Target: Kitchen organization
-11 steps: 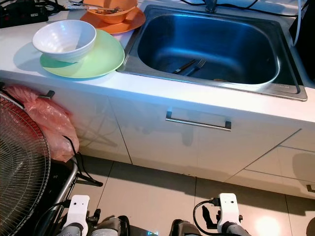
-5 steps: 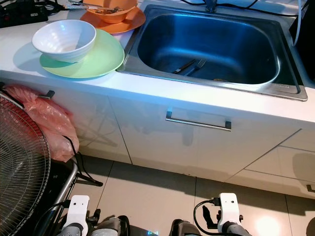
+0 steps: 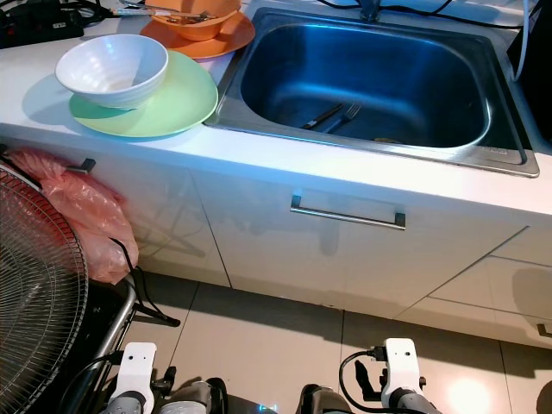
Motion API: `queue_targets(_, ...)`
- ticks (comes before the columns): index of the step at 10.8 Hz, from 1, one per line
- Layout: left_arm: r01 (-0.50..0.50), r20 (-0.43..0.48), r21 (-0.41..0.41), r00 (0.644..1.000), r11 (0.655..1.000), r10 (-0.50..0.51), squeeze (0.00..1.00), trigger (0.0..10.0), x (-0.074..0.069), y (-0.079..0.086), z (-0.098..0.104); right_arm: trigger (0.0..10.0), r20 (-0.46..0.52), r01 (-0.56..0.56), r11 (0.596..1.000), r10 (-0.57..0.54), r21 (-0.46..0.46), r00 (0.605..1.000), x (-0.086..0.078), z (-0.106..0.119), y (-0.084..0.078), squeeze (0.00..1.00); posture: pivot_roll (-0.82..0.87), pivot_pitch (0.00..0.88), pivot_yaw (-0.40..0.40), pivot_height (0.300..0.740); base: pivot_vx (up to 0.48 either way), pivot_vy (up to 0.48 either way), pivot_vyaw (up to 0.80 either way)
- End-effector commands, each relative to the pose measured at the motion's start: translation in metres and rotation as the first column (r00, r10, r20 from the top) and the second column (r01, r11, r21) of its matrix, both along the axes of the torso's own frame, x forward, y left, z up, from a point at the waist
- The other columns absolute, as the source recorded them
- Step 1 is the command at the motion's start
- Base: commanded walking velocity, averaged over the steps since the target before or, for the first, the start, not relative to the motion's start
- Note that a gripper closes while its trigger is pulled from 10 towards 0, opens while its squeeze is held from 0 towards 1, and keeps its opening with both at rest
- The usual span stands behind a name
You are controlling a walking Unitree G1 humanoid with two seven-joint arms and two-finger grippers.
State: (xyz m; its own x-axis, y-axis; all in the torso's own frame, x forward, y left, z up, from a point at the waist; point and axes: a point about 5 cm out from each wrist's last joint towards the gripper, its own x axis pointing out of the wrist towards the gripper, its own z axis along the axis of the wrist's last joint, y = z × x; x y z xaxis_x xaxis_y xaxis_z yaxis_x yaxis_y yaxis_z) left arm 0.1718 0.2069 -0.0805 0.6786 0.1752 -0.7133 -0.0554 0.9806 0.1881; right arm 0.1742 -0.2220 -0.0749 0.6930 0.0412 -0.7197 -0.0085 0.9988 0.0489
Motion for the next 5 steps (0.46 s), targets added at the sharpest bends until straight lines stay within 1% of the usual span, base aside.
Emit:
queue_targets(1,-0.027,-0.033,0.001,0.999,1.000,0.027,0.00,10.0,-0.0088,0.0015,-0.0043,10.0,-0.028,-0.005,1.000,0.005,0.000,1.000,-0.0056,-0.0025,-0.0022,0.00,0.05,0.199,-0.033,0.740,0.000,0.000,0.00)
queue_targets(5,-0.027,-0.038,-0.001,0.999,1.000,0.027,0.00,10.0,-0.0107,0.0014,-0.0051,10.0,-0.030,-0.008,1.000,0.008,0.001,1.000,-0.0062,-0.0028,-0.0022,0.00,0.05,0.197,-0.033,0.740,0.000,0.000,0.00)
